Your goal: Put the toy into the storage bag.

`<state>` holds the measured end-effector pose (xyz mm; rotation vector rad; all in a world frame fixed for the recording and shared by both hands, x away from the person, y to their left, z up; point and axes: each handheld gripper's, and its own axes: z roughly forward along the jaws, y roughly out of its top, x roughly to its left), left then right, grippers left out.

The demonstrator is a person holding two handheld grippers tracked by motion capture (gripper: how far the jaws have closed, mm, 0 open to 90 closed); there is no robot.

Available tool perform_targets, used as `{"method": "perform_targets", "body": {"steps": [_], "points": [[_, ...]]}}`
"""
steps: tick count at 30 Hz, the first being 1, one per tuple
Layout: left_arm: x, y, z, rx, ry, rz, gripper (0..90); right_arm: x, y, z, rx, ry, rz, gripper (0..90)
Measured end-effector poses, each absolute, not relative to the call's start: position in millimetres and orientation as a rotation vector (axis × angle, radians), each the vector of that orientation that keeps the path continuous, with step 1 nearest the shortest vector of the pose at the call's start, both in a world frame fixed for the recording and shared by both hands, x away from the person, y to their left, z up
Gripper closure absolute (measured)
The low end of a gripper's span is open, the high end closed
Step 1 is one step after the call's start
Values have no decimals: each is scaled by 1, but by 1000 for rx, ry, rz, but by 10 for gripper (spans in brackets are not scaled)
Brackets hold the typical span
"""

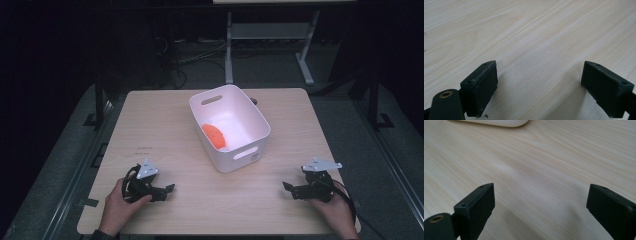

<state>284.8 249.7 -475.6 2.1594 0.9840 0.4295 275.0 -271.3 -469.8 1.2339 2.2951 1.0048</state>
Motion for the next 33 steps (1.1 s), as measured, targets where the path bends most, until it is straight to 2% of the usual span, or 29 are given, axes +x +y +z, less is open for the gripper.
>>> {"method": "perform_targets", "body": {"steps": [33], "points": [[284,250,-476,2160,985,429,129,275,-275,-483,1258,2297,983,66]]}}
